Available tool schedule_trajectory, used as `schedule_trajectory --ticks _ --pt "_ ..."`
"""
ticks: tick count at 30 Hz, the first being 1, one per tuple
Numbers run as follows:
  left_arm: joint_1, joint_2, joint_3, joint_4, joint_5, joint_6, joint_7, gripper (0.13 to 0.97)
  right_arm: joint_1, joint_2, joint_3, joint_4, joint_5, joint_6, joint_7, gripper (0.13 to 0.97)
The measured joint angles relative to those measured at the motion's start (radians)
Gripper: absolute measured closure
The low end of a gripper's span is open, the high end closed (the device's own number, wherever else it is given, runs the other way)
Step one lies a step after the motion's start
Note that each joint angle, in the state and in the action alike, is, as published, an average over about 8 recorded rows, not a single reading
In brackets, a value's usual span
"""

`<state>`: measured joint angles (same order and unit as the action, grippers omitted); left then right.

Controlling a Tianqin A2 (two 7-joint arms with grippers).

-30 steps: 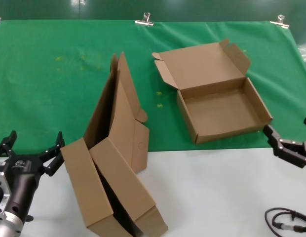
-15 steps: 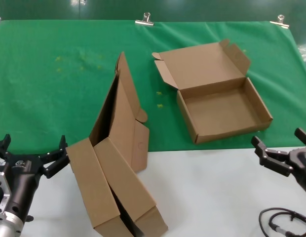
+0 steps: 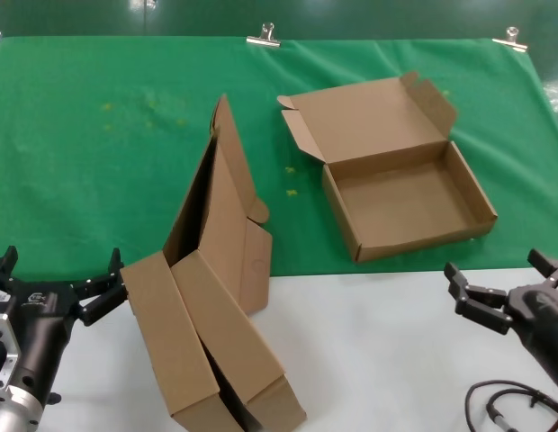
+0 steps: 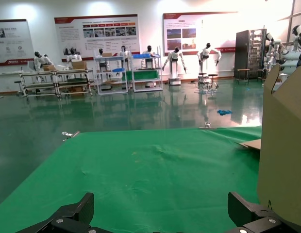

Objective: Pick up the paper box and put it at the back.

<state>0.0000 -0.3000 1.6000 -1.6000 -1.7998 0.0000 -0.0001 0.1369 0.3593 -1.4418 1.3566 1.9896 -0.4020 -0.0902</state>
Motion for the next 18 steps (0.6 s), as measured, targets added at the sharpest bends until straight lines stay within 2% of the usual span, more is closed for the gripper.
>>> schedule_trajectory --ticks 18 --pt "0.0 0.0 0.0 0.0 0.0 0.0 0.0 0.132 -0.078 -0.034 -0.09 0.138 -0.108 0.228 0.051 0.129"
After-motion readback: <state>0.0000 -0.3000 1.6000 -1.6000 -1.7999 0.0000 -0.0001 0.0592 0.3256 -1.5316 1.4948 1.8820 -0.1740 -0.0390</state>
